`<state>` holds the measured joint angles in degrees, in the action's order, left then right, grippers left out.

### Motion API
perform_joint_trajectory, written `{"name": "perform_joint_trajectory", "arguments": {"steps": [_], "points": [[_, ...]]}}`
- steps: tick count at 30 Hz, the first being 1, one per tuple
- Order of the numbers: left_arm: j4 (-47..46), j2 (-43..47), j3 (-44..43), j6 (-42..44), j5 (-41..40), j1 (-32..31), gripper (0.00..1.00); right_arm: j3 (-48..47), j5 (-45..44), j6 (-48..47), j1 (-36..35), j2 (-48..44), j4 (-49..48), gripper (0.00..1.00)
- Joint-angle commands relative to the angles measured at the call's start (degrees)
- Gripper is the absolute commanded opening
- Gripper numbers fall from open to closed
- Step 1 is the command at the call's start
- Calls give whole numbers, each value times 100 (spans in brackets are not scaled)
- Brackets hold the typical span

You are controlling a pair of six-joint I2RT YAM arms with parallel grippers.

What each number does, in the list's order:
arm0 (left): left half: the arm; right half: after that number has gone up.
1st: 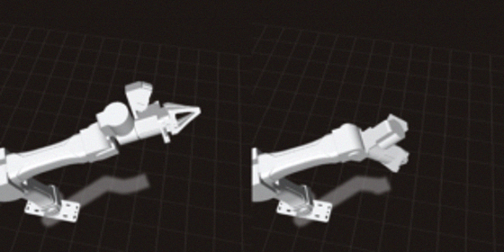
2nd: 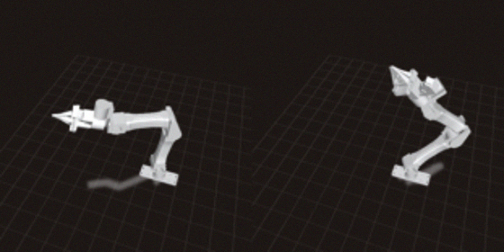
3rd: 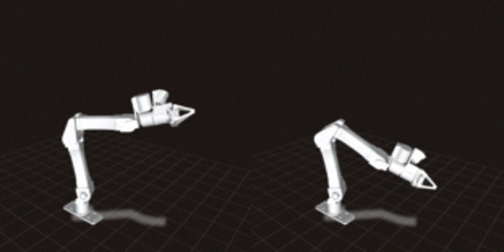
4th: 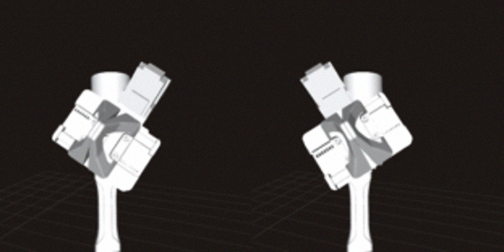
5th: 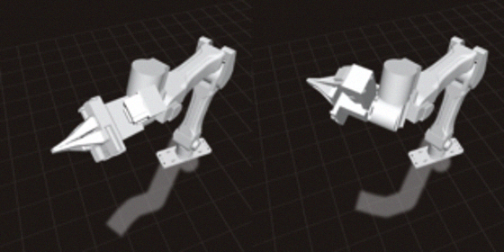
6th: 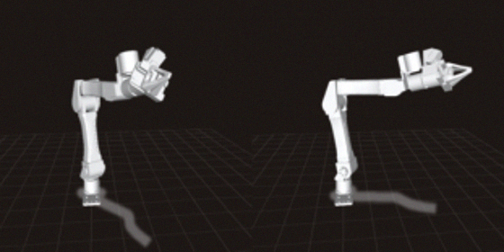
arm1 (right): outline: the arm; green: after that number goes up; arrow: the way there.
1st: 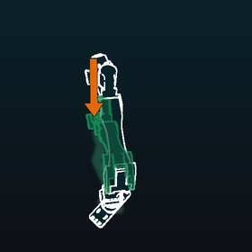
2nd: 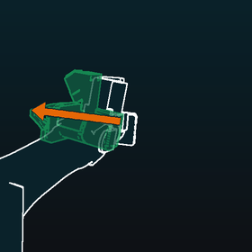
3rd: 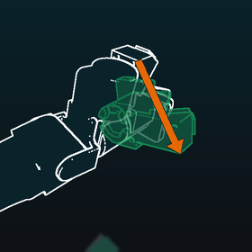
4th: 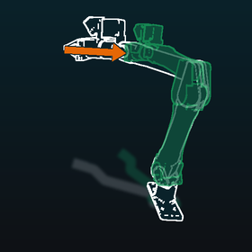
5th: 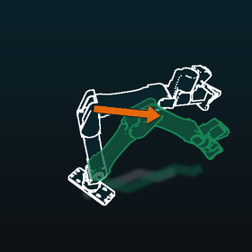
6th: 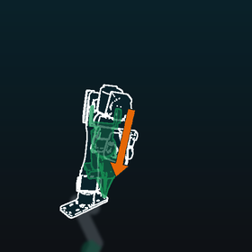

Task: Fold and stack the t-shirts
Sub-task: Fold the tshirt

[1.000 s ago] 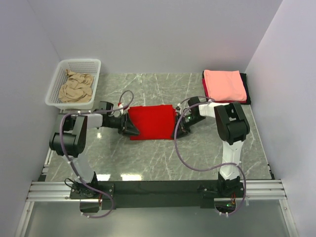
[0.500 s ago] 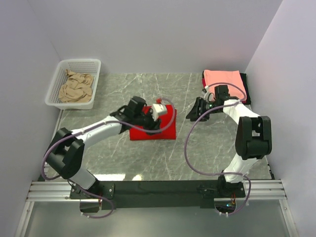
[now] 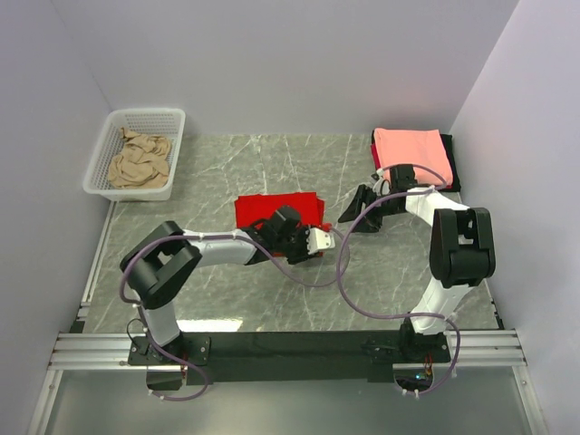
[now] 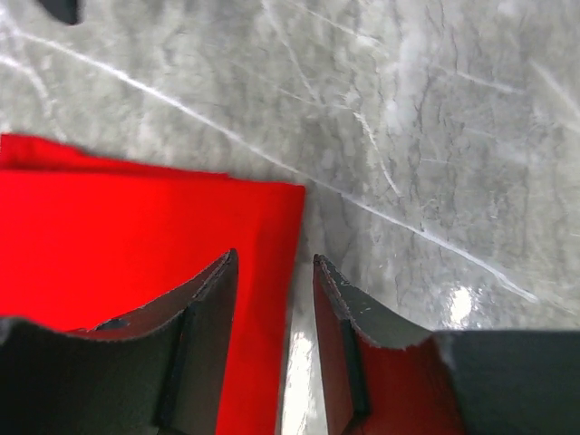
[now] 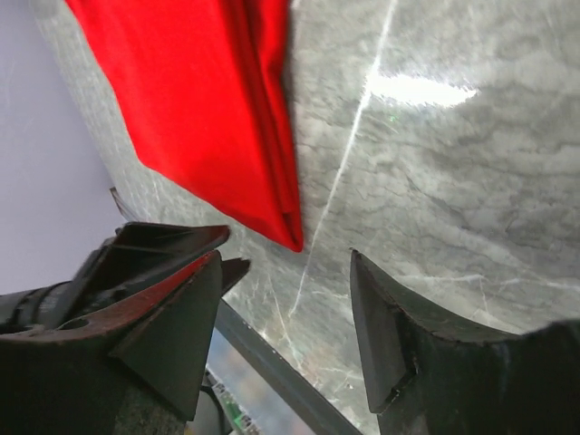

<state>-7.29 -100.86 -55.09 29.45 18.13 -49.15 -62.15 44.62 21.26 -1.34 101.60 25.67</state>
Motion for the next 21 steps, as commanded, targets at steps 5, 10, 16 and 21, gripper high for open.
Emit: {"name": "perform_joint_trajectory", "arguments": {"steps": [5,10,16,21], "points": [[-80,-443,-327,667,217,-95,43,10,64,256,-15,105,-282,67],[87,-751,-415,554,129,-78,24,132,178,405,-15,211,-554,69],[60,-453,-511,158,427,98,1,422,249,827,-24,325,-1283,75],[236,-207,-730,-62,700,282,1,651,257,1309,-94,281,-2063,79]]}}
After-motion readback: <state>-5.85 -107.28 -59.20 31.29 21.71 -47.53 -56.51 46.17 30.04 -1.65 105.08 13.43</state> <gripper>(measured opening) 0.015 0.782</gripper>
